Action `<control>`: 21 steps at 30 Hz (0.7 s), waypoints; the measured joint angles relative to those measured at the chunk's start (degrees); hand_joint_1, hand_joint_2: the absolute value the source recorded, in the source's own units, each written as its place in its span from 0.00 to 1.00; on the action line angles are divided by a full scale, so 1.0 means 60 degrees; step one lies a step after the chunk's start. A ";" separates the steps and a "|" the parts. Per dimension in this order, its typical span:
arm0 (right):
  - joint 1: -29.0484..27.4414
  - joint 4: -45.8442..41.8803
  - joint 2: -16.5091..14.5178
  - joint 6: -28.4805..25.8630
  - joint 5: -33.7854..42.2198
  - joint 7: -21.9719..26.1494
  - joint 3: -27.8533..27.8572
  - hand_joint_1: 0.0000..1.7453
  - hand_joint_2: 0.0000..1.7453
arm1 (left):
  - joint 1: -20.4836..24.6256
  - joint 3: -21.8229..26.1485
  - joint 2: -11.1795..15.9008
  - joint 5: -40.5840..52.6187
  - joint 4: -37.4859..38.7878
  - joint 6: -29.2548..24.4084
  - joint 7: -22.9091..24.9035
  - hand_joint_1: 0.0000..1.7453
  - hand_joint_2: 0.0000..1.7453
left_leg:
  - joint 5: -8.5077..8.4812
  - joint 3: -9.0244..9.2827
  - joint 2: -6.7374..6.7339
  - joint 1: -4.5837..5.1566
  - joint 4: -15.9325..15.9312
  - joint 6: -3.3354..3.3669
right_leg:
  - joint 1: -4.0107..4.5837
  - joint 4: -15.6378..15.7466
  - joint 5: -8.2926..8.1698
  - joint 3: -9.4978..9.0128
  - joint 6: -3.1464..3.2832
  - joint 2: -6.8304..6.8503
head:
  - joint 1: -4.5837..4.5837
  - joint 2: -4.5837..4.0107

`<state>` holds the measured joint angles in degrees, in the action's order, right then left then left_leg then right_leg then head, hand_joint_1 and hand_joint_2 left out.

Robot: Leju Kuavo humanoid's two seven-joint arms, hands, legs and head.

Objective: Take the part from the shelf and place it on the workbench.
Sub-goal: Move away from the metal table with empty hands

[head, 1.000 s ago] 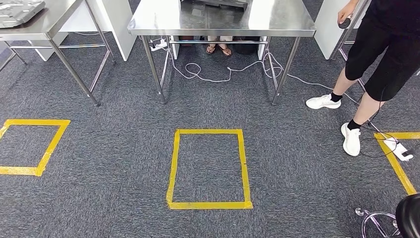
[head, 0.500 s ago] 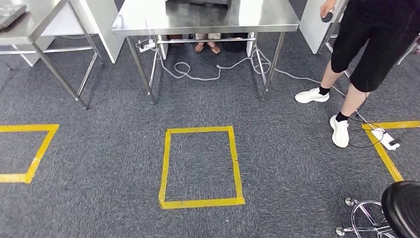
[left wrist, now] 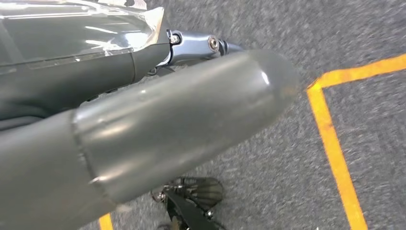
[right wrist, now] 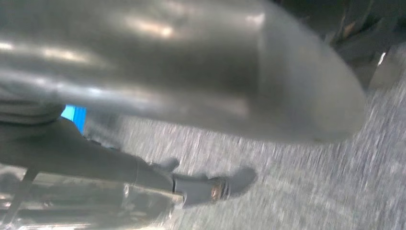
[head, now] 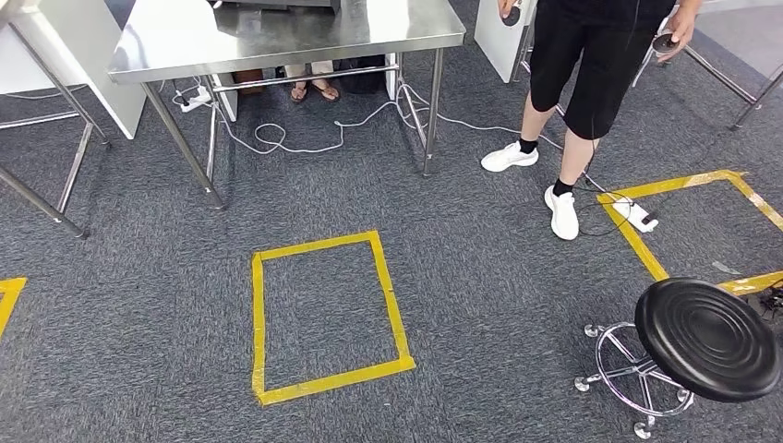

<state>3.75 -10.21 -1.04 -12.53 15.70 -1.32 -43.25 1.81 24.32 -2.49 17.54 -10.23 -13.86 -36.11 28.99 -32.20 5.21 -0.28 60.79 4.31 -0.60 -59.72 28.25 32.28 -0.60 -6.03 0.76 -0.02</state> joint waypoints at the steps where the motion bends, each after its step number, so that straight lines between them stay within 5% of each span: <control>1: -0.0001 0.0003 -0.0017 0.0002 -0.0005 -0.0002 0.0000 0.00 0.00 | 0.0005 0.0001 -0.0005 -0.0004 -0.0001 -0.0015 -0.0002 0.00 0.00 | -0.0013 0.0024 -0.0051 0.0031 -0.0049 0.0021 | -0.0015 0.0020 -0.0035 0.0028 -0.0055 -0.0108 | -0.0002 0.0001; 3: -0.0027 0.0007 -0.0036 0.0005 -0.0015 -0.0002 0.0000 0.00 0.00 | 0.0045 0.0002 -0.0025 -0.0012 -0.0007 -0.0053 -0.0004 0.00 0.00 | -0.0132 0.0126 -0.0297 0.0058 -0.0298 0.0017 | -0.0041 0.0062 -0.0089 0.0107 -0.0164 -0.0188 | 0.0009 0.0001; 5: -0.0017 0.0011 -0.0036 0.0005 -0.0019 0.0002 0.0000 0.00 0.00 | 0.0062 0.0002 -0.0071 -0.0013 -0.0011 -0.0077 -0.0006 0.00 0.00 | -0.0293 0.0249 -0.0583 0.0017 -0.0636 -0.0023 | 0.0021 -0.0293 0.0133 0.0328 -0.0166 0.0215 | -0.0031 0.0001; 7: 0.0016 0.0012 -0.0019 0.0005 -0.0021 0.0005 0.0000 0.00 0.00 | 0.0036 0.0004 -0.0114 -0.0013 -0.0010 -0.0084 0.0000 0.00 0.00 | -0.0357 0.0264 -0.0893 0.0005 -0.0760 -0.0047 | 0.0011 -0.1308 0.0663 0.0794 -0.0115 0.0709 | -0.0072 0.0001; 9: 0.0015 0.0013 0.0009 0.0006 -0.0031 0.0005 0.0000 0.00 0.00 | 0.0020 0.0005 -0.0143 -0.0021 -0.0010 -0.0095 0.0011 0.00 0.00 | -0.0372 0.0221 -0.1217 0.0019 -0.0754 -0.0067 | -0.0052 -0.2139 0.0980 0.1137 -0.0201 0.0870 | -0.0082 0.0001; 11: -0.0012 0.0017 0.0040 0.0010 -0.0051 0.0005 0.0000 0.00 0.00 | 0.0025 0.0005 -0.0169 -0.0039 -0.0011 -0.0112 0.0015 0.00 0.00 | -0.0383 0.0199 -0.1483 0.0012 -0.0748 -0.0104 | -0.0120 -0.1735 0.0773 0.0814 -0.0411 0.0984 | -0.0086 0.0001; 13: -0.0013 0.0022 0.0066 0.0014 -0.0083 0.0005 -0.0003 0.00 0.00 | 0.0035 0.0007 -0.0195 -0.0063 -0.0012 -0.0135 0.0020 0.00 0.00 | -0.0374 0.0205 -0.1716 0.0028 -0.0718 -0.0194 | -0.0159 -0.0405 0.0341 0.0019 -0.0570 0.1358 | -0.0084 0.0001; 15: 0.0013 0.0023 0.0076 0.0016 -0.0120 0.0006 -0.0006 0.00 0.00 | 0.0050 0.0011 -0.0213 -0.0085 -0.0014 -0.0167 0.0029 0.00 0.00 | -0.0327 0.0241 -0.1917 0.0065 -0.0670 -0.0335 | -0.0131 0.0408 0.0095 -0.0397 -0.0485 0.1645 | -0.0066 0.0001; 18: -0.0004 0.0025 0.0074 0.0019 -0.0168 0.0009 -0.0013 0.00 0.00 | 0.0100 0.0013 -0.0231 -0.0094 -0.0023 -0.0198 0.0041 0.00 0.00 | -0.0286 0.0293 -0.2054 0.0022 -0.0633 -0.0532 | -0.0142 0.0495 -0.0005 -0.0363 -0.0213 0.1442 | -0.0049 0.0000; 21: -0.0008 0.0034 0.0064 0.0019 -0.0186 0.0008 -0.0021 0.00 0.00 | 0.0095 0.0016 -0.0252 -0.0096 -0.0029 -0.0214 0.0045 0.00 0.00 | 0.0426 -0.0038 -0.1265 -0.0086 0.0220 -0.0720 | -0.0247 0.0528 -0.0158 -0.0341 0.0018 0.1172 | -0.0034 0.0001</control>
<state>3.70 -10.01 -0.66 -12.41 14.59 -1.27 -43.38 2.38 24.41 -4.00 16.97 -10.40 -15.15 -35.84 31.54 -32.43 -2.38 -0.80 62.11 -0.01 -2.08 -56.55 27.31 30.23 -0.49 1.01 0.56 -0.02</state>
